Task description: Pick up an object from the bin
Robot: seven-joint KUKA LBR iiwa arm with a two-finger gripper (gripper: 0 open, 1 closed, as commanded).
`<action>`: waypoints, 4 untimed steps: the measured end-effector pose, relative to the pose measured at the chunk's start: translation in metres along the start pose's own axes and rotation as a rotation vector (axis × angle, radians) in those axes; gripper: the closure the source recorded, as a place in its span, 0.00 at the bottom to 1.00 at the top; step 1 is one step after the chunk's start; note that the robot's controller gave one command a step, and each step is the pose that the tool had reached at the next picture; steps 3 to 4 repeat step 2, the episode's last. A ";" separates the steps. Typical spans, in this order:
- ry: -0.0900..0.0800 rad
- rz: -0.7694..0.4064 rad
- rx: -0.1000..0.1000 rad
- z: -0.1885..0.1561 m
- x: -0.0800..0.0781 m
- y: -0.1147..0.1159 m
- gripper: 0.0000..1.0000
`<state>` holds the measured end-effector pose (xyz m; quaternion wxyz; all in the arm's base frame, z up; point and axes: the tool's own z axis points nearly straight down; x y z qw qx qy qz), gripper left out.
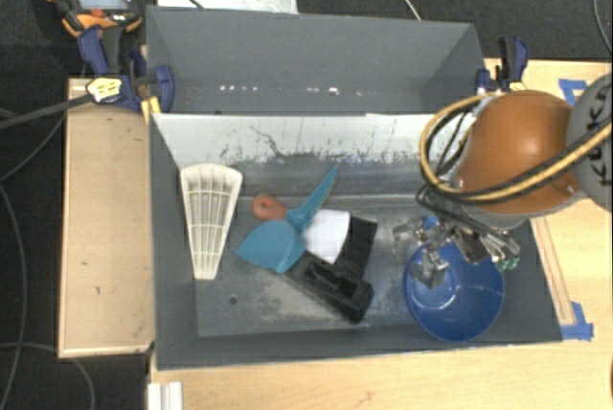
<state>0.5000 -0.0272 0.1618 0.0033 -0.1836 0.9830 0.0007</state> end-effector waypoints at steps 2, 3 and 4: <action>-0.004 -0.050 0.001 -0.040 0.037 -0.045 1.00; -0.004 -0.050 0.001 -0.040 0.037 -0.045 1.00; -0.004 -0.050 0.001 -0.040 0.037 -0.045 1.00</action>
Offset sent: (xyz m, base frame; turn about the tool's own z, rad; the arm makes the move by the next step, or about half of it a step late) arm -0.0216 -0.0596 0.0424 -0.0507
